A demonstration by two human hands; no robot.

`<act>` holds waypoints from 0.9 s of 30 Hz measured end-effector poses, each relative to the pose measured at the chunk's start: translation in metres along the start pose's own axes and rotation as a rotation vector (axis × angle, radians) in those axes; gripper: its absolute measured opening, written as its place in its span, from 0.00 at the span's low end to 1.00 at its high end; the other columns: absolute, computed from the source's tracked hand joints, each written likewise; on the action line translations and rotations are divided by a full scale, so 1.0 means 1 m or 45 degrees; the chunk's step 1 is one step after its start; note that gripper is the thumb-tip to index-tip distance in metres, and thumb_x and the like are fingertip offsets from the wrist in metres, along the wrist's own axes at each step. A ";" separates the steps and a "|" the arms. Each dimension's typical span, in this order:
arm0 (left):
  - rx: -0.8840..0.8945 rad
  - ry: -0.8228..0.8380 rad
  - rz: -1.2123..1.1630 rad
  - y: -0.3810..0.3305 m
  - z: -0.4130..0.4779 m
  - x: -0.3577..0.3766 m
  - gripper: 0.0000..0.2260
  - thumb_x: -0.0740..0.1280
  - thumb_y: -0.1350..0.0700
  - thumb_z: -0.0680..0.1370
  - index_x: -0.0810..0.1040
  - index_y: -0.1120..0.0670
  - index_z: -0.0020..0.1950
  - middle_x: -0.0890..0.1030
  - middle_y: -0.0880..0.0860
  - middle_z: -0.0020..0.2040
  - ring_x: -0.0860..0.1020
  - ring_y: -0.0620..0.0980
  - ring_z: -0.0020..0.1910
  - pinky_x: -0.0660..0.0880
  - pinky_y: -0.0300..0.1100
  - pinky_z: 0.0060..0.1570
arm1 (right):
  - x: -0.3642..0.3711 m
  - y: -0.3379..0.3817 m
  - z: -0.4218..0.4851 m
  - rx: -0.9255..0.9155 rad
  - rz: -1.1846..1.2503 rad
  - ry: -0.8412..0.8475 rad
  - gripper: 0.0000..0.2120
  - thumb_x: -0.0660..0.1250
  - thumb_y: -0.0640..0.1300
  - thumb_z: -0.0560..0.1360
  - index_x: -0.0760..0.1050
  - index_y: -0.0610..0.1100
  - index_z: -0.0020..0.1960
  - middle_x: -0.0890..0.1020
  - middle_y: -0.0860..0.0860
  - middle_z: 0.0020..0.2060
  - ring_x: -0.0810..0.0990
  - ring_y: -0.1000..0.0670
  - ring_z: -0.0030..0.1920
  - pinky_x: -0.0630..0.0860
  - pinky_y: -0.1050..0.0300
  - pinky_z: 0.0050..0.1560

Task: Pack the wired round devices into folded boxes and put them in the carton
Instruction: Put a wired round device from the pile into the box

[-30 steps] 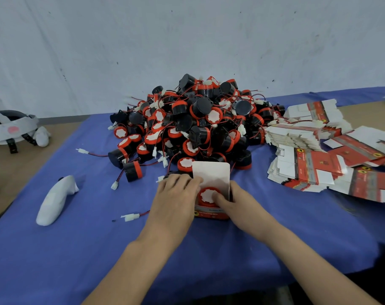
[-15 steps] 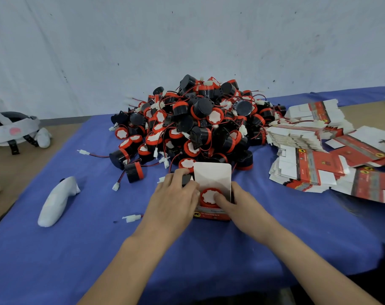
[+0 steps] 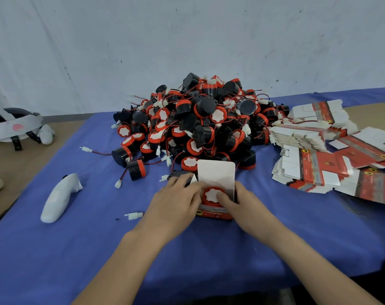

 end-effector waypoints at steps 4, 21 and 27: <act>0.016 -0.057 -0.004 0.001 -0.004 -0.003 0.17 0.54 0.48 0.84 0.68 0.41 0.73 0.70 0.42 0.69 0.69 0.45 0.66 0.74 0.42 0.49 | 0.000 -0.001 0.000 0.001 -0.005 0.002 0.10 0.63 0.58 0.80 0.71 0.55 0.58 0.82 0.54 0.52 0.79 0.50 0.55 0.79 0.46 0.58; 0.044 -0.145 0.199 -0.009 0.002 -0.008 0.13 0.54 0.50 0.85 0.77 0.48 0.60 0.74 0.47 0.62 0.73 0.48 0.60 0.73 0.41 0.51 | 0.000 0.004 -0.002 -0.017 -0.037 0.000 0.11 0.63 0.56 0.82 0.71 0.52 0.60 0.82 0.54 0.52 0.81 0.52 0.54 0.80 0.47 0.56; 0.018 -0.065 0.297 -0.007 0.008 -0.003 0.15 0.52 0.49 0.83 0.75 0.45 0.63 0.72 0.45 0.60 0.70 0.47 0.59 0.69 0.41 0.51 | 0.000 0.003 -0.003 -0.013 -0.060 -0.018 0.11 0.62 0.58 0.81 0.71 0.53 0.59 0.82 0.54 0.50 0.80 0.51 0.52 0.79 0.47 0.54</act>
Point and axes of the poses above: each hand's wrist, its own z-axis towards the middle knuckle, its own x-axis out of the palm, y = z × x, the point moved 4 cm from there along z, towards the middle knuckle
